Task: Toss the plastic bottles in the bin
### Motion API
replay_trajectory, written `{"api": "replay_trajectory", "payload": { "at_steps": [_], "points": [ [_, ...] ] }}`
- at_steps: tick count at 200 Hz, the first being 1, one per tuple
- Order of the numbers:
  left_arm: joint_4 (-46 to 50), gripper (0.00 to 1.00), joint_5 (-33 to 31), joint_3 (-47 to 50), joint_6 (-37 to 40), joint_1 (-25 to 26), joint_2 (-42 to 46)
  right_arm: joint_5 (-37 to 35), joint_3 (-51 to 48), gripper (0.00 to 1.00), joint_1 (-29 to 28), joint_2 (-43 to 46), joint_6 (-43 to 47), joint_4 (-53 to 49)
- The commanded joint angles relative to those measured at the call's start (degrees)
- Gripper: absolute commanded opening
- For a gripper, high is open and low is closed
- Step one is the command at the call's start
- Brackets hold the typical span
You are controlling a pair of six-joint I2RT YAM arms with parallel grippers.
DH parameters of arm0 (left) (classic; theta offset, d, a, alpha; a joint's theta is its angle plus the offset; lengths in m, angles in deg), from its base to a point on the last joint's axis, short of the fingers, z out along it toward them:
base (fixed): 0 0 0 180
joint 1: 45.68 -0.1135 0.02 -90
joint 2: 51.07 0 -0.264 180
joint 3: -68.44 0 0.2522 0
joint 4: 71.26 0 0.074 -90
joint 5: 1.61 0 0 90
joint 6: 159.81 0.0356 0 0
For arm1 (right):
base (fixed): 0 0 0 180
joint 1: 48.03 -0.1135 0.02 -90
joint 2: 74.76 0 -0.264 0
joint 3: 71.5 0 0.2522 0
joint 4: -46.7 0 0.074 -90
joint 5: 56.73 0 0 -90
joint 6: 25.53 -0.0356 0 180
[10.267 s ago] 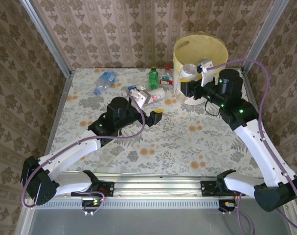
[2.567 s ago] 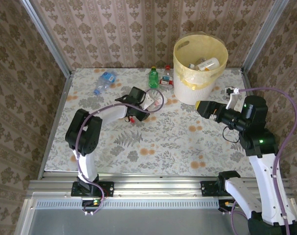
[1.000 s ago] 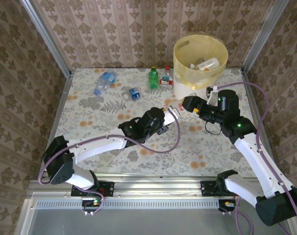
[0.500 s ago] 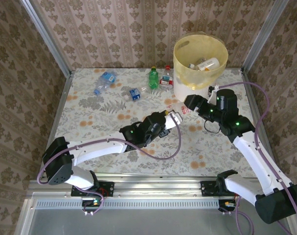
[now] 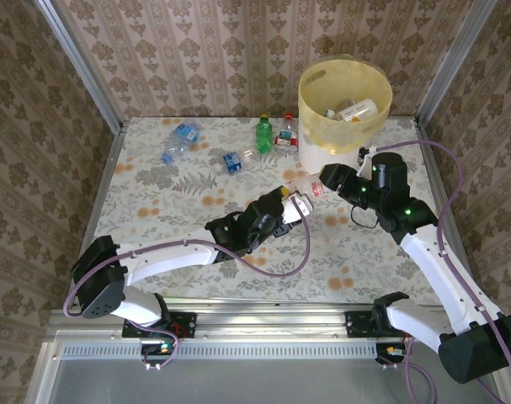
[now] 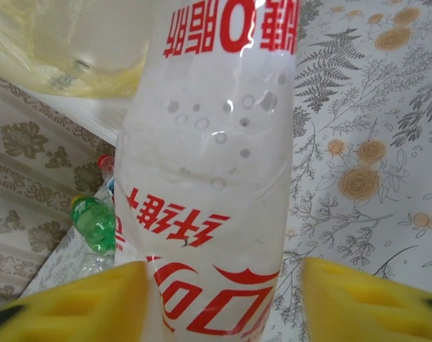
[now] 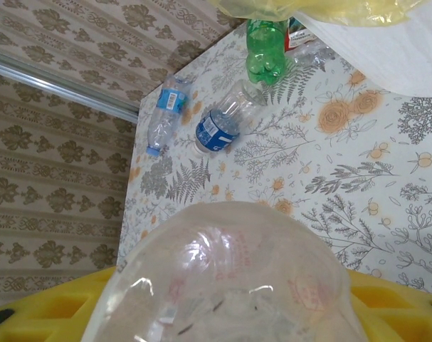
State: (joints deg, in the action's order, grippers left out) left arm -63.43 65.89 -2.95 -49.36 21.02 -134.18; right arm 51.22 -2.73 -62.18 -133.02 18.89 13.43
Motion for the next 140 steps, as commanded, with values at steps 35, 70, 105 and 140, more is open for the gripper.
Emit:
{"api": "replay_trajectory", "payload": {
  "at_steps": [35,70,105,140],
  "points": [
    [-3.0,1.0,0.0,1.5,-2.8,-0.2,2.8,-0.5,3.1,0.47,0.2,0.8,2.1,-0.6],
    [-2.4,1.0,4.9,2.5,-7.1,-2.3,4.9,-1.2,4.4,0.45,0.2,2.0,5.8,-1.2],
    [-4.3,1.0,9.6,5.1,-11.8,-5.3,8.6,-2.6,7.5,0.45,0.1,2.8,11.4,-2.7],
    [-5.2,1.0,12.1,7.7,-15.0,-7.7,12.1,-4.7,11.3,0.44,0.1,3.2,17.9,-2.2]
  ]
}}
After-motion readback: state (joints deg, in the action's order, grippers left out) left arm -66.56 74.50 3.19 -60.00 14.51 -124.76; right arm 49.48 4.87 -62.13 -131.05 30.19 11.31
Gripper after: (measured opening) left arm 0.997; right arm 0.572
